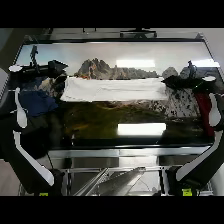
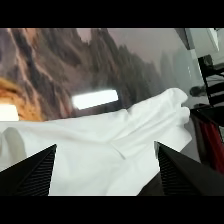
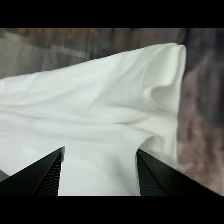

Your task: Fold the shirts.

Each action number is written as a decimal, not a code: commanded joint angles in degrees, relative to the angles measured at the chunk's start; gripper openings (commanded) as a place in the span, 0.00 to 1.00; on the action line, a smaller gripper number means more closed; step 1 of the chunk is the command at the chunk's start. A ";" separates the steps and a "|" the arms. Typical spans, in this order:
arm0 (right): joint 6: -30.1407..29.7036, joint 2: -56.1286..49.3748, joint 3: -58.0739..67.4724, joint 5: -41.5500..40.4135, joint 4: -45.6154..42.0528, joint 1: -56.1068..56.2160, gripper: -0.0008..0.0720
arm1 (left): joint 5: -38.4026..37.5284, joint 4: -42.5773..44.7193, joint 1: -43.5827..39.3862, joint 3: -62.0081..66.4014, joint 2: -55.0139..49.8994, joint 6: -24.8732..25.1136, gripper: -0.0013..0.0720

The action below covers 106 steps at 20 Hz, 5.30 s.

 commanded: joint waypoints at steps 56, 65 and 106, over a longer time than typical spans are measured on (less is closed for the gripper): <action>11.52 -11.50 19.67 -62.55 22.23 65.33 0.04 | 7.10 25.18 -13.42 -16.26 31.50 -19.96 0.02; 7.10 -8.20 19.69 -46.51 13.03 65.55 0.84 | 7.67 25.16 -13.57 -23.54 36.39 -19.34 0.04; 41.29 23.74 16.15 2.54 -22.51 18.95 0.04 | 2.34 25.20 -13.57 -23.56 40.19 -18.10 0.04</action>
